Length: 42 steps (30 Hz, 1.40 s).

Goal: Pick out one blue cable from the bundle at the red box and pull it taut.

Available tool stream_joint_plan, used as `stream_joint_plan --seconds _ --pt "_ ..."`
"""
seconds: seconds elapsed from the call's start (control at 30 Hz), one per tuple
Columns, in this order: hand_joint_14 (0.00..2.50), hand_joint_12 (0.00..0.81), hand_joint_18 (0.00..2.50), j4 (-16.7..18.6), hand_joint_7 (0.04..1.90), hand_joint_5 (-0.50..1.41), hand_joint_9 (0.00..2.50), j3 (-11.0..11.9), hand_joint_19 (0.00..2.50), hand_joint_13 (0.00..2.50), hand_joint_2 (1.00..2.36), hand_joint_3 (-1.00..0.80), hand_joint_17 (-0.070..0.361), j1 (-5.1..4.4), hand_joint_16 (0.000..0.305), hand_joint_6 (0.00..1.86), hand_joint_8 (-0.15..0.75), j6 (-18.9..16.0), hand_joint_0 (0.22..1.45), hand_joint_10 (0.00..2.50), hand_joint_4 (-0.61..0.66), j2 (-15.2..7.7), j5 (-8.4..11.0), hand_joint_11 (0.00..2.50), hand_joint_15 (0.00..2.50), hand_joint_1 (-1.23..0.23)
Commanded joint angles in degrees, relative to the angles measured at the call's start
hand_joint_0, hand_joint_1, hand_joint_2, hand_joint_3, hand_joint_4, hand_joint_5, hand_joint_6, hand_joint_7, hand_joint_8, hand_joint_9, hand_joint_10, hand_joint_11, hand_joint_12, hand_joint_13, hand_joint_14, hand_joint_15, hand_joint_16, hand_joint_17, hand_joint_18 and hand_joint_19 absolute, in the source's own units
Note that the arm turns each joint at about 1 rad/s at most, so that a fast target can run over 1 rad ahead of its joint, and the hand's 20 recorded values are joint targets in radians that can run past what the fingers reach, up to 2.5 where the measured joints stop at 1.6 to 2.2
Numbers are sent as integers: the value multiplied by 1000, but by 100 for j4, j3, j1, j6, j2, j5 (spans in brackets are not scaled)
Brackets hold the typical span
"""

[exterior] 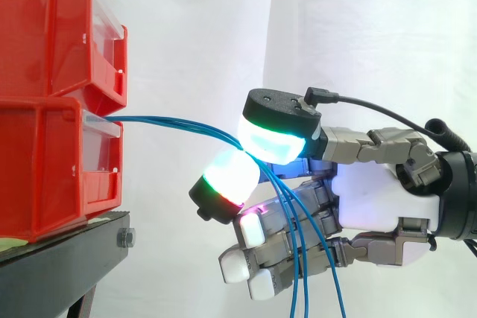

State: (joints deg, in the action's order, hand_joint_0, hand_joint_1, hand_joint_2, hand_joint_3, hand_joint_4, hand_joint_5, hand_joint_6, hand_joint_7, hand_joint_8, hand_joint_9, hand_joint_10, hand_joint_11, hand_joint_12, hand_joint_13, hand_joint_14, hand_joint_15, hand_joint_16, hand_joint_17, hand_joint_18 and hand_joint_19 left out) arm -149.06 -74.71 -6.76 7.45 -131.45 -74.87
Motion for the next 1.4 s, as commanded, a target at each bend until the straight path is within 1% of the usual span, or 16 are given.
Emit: stream_joint_plan --seconds 0.0,0.13,0.23,0.3,0.37,0.43,0.47,0.57,0.63,0.67,0.77,0.93,1.07,1.13,1.27,1.37 --pt "21 358 570 0 1040 -207 814 0 659 724 1018 -210 141 8 63 878 271 2 676 28 113 -4 -1 709 472 -877" --pt "20 357 564 0 1014 -207 811 0 641 714 1016 -242 140 8 62 884 267 2 706 27 108 5 -10 706 464 -917" --pt "20 357 566 0 1017 -206 810 0 629 712 1013 -308 139 16 62 885 264 2 745 28 103 5 -19 706 457 -951" --pt "20 351 574 0 1078 -200 825 0 624 715 1011 -350 139 16 62 892 264 2 768 26 101 -4 -19 699 456 -965" --pt "19 352 589 0 1056 -198 847 0 624 719 1005 -420 139 25 62 892 262 2 783 26 125 -4 -19 710 447 -950" --pt "20 351 597 0 1051 -196 848 0 621 721 1000 -487 139 34 62 890 262 10 770 28 140 5 -19 710 455 -944" --pt "20 353 600 0 1045 -194 862 0 626 723 1000 -500 139 34 62 889 264 10 716 29 145 5 -27 709 456 -917" --pt "20 354 596 0 1042 -191 872 0 642 731 1000 -500 139 52 62 880 263 19 638 29 151 5 -27 708 467 -869" --pt "21 357 593 0 1048 -189 883 0 654 733 1000 -500 139 52 62 872 263 28 615 26 162 5 -27 720 466 -845" --pt "20 360 595 0 1044 -187 888 0 658 736 1000 -500 140 52 62 868 267 28 588 26 163 5 -27 712 466 -814" --pt "21 367 601 0 1038 -182 905 0 661 761 1000 -500 141 52 63 859 272 37 566 26 165 5 -19 700 473 -738" --pt "20 367 619 0 1044 -171 963 0 679 780 1000 -500 142 52 63 845 282 37 560 26 153 5 -27 700 472 -612" --pt "20 359 623 0 1065 -157 1003 0 684 800 1000 -500 139 52 62 829 280 37 598 26 137 31 -1 718 472 -501" --pt "21 357 624 0 1070 -154 1019 0 693 803 1000 -500 138 52 61 826 277 37 614 28 131 31 -1 711 478 -470" --pt "20 359 631 -26 1081 -145 1035 0 704 809 1002 -472 138 52 61 815 276 37 621 26 121 40 -1 706 476 -449" --pt "21 359 632 -35 1099 -143 1036 0 703 809 1007 -419 138 52 62 809 284 37 622 27 118 40 -1 714 479 -473"
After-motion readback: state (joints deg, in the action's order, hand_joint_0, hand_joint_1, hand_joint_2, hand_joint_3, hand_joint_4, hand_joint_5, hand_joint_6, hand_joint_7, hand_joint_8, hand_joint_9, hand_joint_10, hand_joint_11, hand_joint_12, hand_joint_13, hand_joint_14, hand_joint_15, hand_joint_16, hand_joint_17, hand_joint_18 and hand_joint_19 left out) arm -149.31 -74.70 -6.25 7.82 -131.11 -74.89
